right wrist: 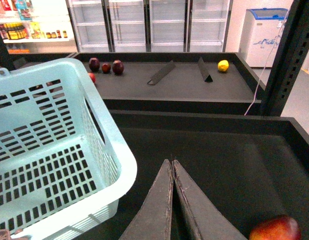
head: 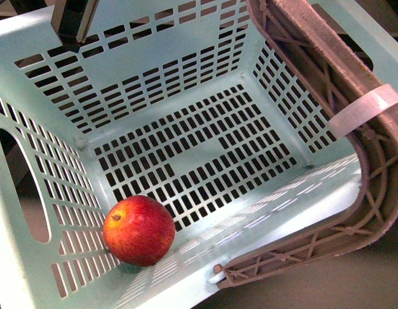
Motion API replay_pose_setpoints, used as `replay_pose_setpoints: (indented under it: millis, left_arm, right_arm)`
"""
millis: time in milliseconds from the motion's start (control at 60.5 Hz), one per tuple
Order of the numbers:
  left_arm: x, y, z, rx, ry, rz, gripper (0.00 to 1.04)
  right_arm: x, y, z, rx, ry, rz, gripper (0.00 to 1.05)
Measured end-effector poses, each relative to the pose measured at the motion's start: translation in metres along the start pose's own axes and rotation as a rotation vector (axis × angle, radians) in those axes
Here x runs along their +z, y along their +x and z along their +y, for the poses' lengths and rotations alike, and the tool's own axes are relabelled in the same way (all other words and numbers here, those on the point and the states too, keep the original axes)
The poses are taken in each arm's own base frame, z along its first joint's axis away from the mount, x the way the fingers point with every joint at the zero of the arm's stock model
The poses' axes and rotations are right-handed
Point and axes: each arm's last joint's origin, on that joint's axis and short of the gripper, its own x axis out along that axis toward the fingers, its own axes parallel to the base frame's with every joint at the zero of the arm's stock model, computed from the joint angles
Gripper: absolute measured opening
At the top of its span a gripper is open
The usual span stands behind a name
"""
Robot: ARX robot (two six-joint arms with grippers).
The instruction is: Pick apple with right arm and hold basket with left
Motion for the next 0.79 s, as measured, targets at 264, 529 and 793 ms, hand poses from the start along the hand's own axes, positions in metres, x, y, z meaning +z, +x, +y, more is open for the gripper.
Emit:
replay_pose_setpoints:
  millis: [264,529,793]
  left_arm:
    - [0.0,0.0,0.0,0.0,0.001,0.0,0.07]
    - [0.002,0.003,-0.003,0.096,-0.008,-0.238,0.07]
    - [0.059,-0.005,0.008,0.064,-0.163,-0.415,0.07]
  right_arm:
    - [0.0,0.0,0.0,0.0,-0.002,-0.001,0.35]
    - [0.0,0.0,0.0,0.001,-0.002,-0.001,0.82]
    - [0.0,0.0,0.0,0.0,-0.001,-0.002,0.96]
